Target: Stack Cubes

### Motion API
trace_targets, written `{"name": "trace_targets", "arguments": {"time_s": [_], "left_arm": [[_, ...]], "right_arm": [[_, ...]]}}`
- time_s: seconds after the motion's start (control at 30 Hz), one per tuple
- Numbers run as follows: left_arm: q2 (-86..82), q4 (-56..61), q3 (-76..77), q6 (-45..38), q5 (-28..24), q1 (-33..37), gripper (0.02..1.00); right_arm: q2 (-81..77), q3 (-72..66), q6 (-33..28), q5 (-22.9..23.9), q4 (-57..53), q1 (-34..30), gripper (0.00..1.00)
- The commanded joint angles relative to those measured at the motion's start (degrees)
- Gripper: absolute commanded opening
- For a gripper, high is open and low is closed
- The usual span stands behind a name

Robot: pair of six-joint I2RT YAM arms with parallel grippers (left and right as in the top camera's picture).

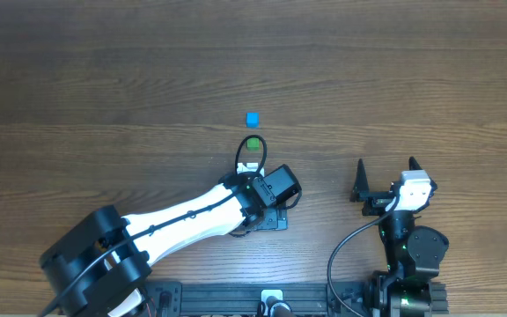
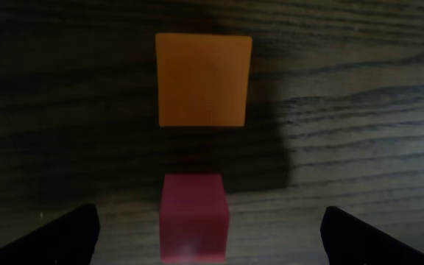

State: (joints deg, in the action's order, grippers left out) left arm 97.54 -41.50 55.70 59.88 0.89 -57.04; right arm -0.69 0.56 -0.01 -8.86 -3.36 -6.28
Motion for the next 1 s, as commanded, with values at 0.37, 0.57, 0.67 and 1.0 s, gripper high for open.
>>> {"name": "trace_targets", "arguments": {"time_s": [0.37,0.57,0.67,1.0], "left_arm": [[2.8,0.2,-0.5,-1.1,0.8,0.3,0.809],[3.1,0.2,-0.5,-1.2,0.9,0.3,0.744],[3.1,0.2,-0.5,-1.2,0.9,0.3,0.733],[3.5,0.1,-0.5,-2.1,0.7,-0.1,0.660]], "right_arm": [[0.4,-0.2,0.2,0.3,-0.3,0.3,0.991],[0.4,-0.2,0.2,0.3,-0.3,0.3,0.993],[0.4,-0.2,0.2,0.3,-0.3,0.3,0.993],[0.4,-0.2,0.2,0.3,-0.3,0.3,0.991]]}}
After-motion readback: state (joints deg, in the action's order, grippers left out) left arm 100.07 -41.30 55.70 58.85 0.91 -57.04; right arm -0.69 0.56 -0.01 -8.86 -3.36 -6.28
